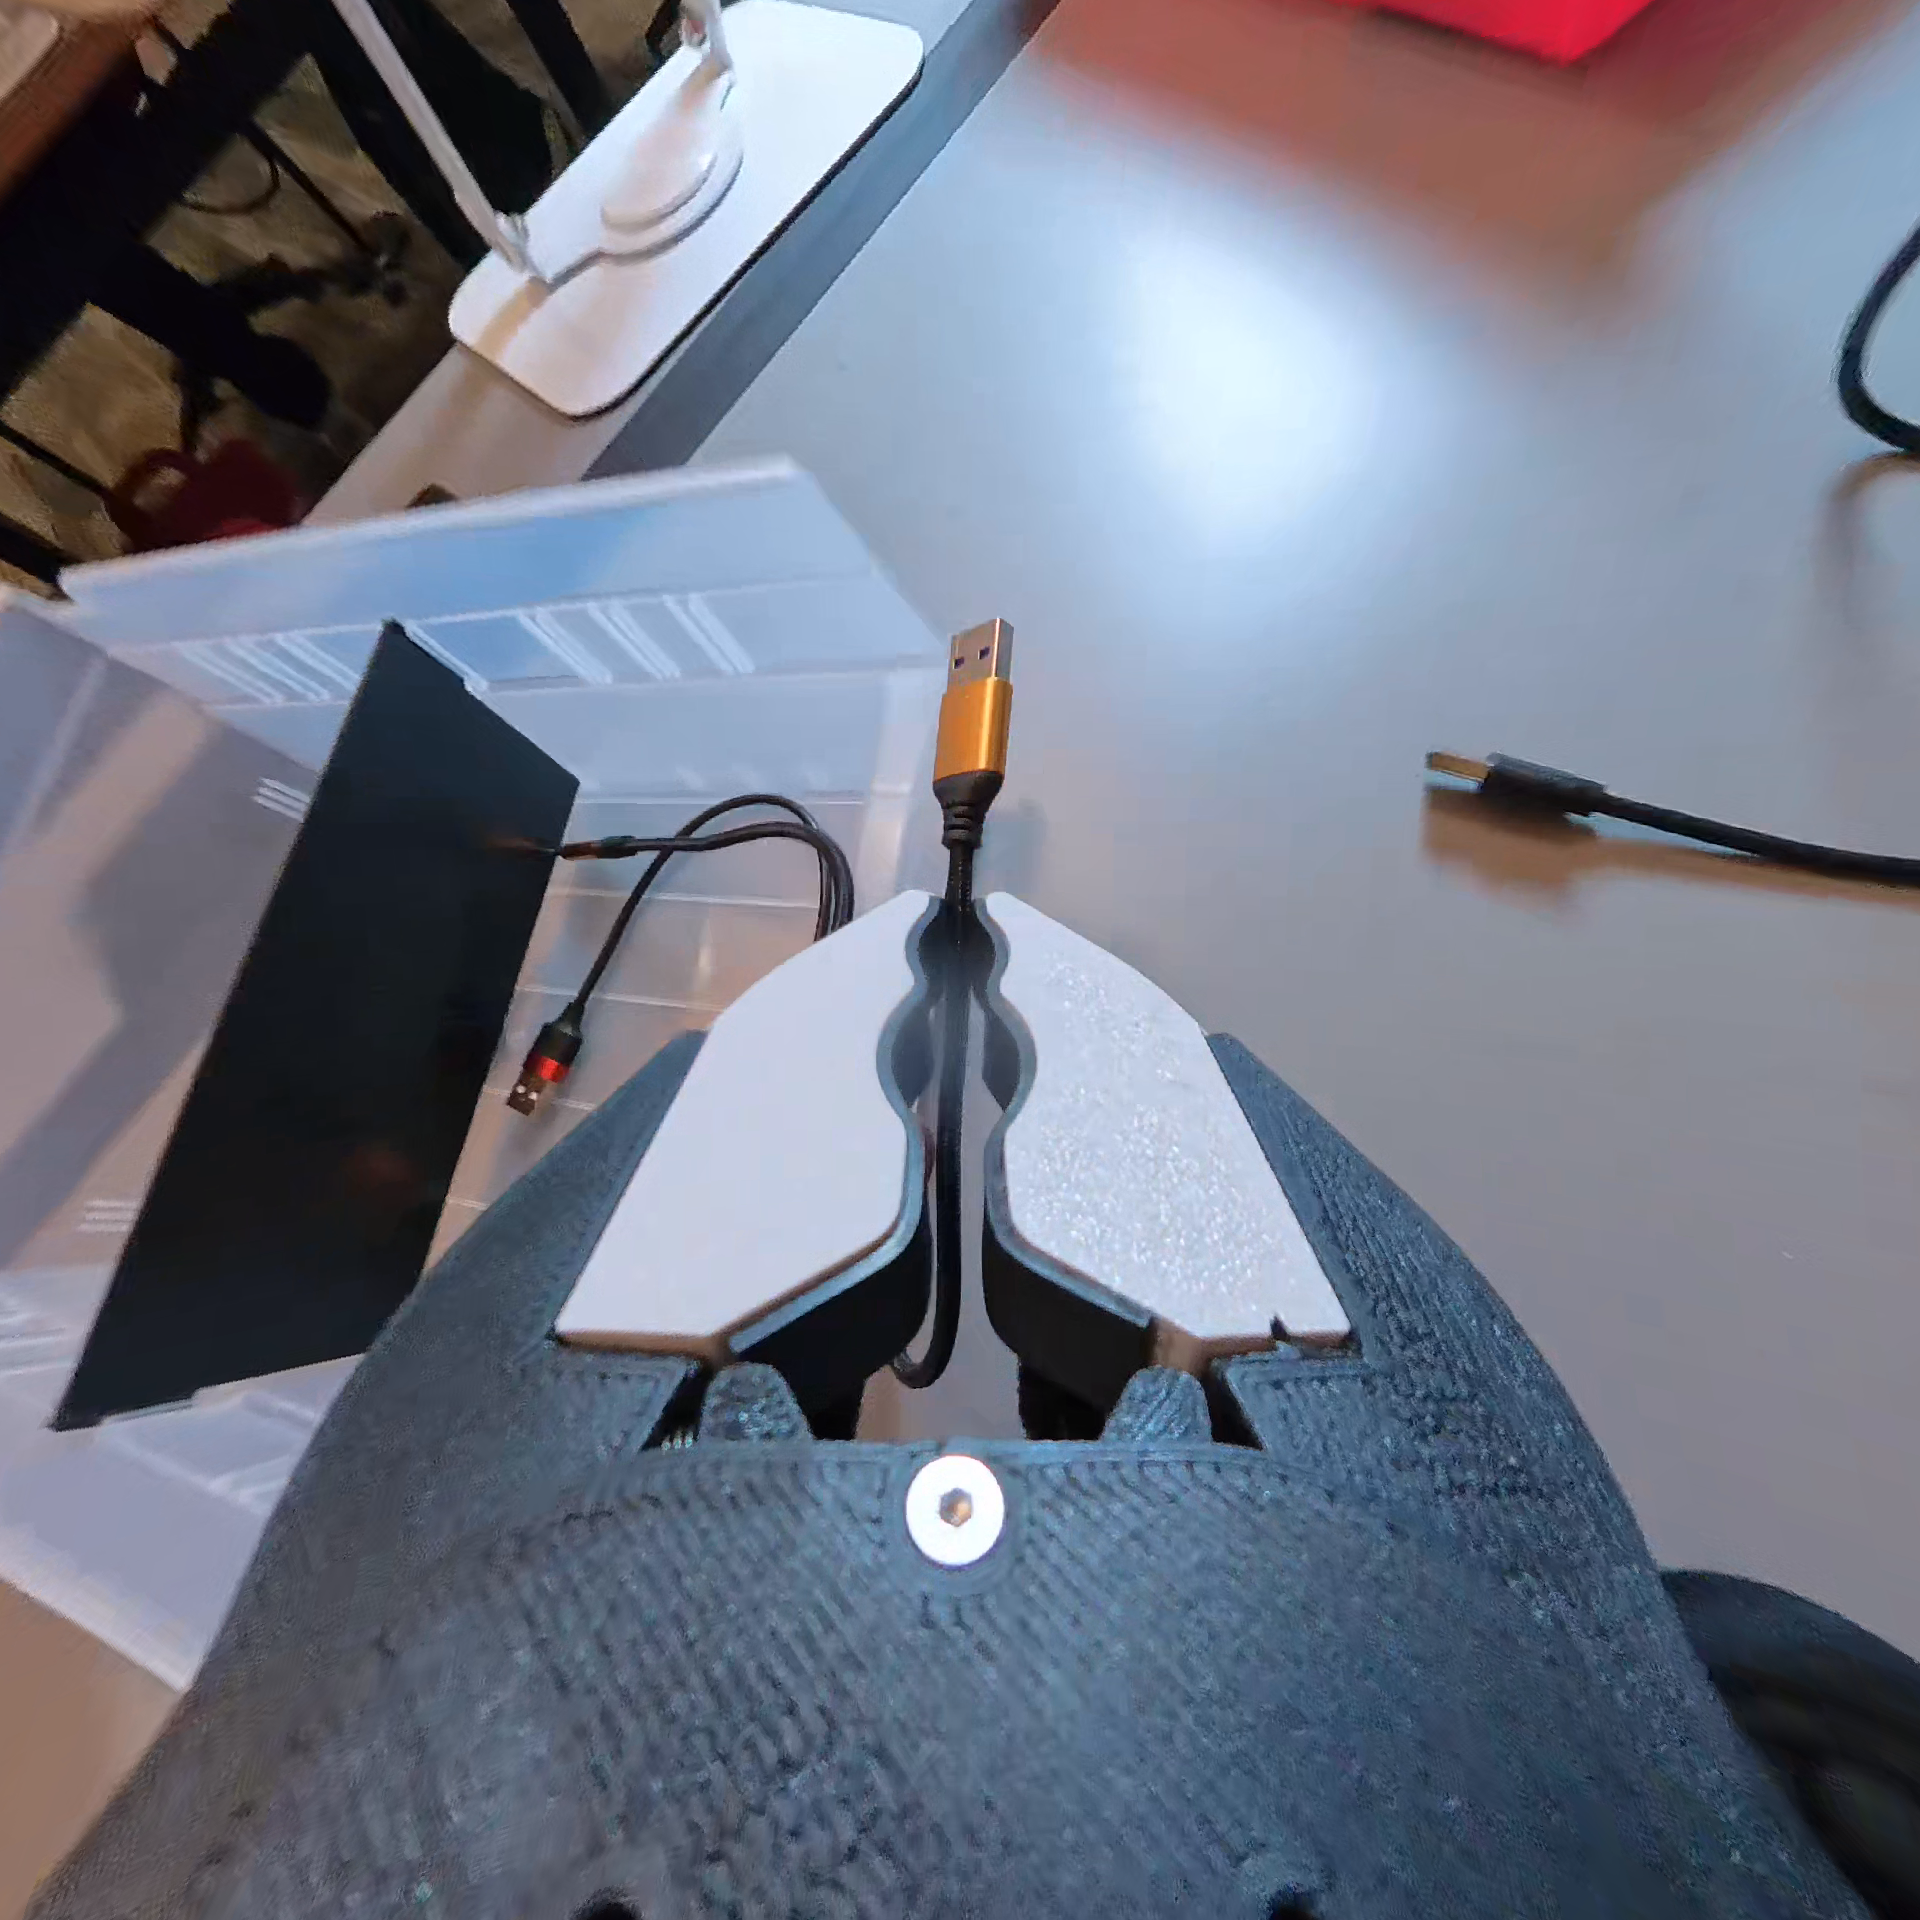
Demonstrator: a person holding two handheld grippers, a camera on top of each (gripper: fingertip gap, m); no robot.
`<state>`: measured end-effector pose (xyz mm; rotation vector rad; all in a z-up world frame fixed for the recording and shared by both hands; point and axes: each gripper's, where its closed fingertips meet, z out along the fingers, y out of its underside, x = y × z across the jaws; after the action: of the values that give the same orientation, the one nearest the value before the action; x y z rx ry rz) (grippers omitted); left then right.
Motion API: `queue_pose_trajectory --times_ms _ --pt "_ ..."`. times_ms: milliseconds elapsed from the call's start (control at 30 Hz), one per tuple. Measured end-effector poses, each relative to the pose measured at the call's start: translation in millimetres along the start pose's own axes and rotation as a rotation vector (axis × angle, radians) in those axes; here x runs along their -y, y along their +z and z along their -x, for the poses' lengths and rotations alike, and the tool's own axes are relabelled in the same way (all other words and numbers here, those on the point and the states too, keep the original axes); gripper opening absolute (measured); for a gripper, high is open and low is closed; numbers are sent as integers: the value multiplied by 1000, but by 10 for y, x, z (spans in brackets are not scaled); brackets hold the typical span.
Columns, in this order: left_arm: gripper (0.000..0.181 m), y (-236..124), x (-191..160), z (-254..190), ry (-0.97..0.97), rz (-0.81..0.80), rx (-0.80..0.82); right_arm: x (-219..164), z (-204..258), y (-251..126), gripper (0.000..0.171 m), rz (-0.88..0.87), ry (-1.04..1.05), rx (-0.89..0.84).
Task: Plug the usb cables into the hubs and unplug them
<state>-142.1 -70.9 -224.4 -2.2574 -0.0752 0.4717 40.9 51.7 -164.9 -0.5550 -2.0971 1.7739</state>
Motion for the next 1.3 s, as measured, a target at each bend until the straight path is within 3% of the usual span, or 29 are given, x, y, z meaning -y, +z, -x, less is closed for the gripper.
queue_pose_trajectory --times_ms 33,200,267,400,467,567,667,733,900,1100,1200,1300 --pt "4 -60 52 -24 26 -10 -2 -2 -1 1 64 1 -1 -1" --pt "4 -674 513 -195 143 -138 -20 9 -5 -7 64 -2 0 -2" --pt "4 -1033 750 -463 132 -249 -199 16 -8 -12 64 -6 3 -2" --pt "4 -1660 1027 -894 21 -467 -736 33 6 -13 64 -13 7 5" --pt "4 -1387 884 -826 -95 -378 -835 38 16 -7 64 -12 5 7" --pt "4 -498 317 -756 -266 -64 -799 39 28 3 64 -8 0 6" --pt "6 108 -206 -795 -206 152 -676 26 24 8 64 -2 0 4" --pt "10 308 -337 -736 -135 211 -555 10 12 7 64 2 5 3" --pt "19 385 -208 -570 -14 155 -324 -18 -19 -4 64 6 15 1" --pt "29 420 -286 -752 78 227 -243 -11 -4 6 64 8 7 -1" --pt "15 498 -260 -721 110 222 -169 -14 3 13 64 12 4 0" --pt "15 522 -249 -675 190 228 -137 -3 21 19 64 13 -4 1"
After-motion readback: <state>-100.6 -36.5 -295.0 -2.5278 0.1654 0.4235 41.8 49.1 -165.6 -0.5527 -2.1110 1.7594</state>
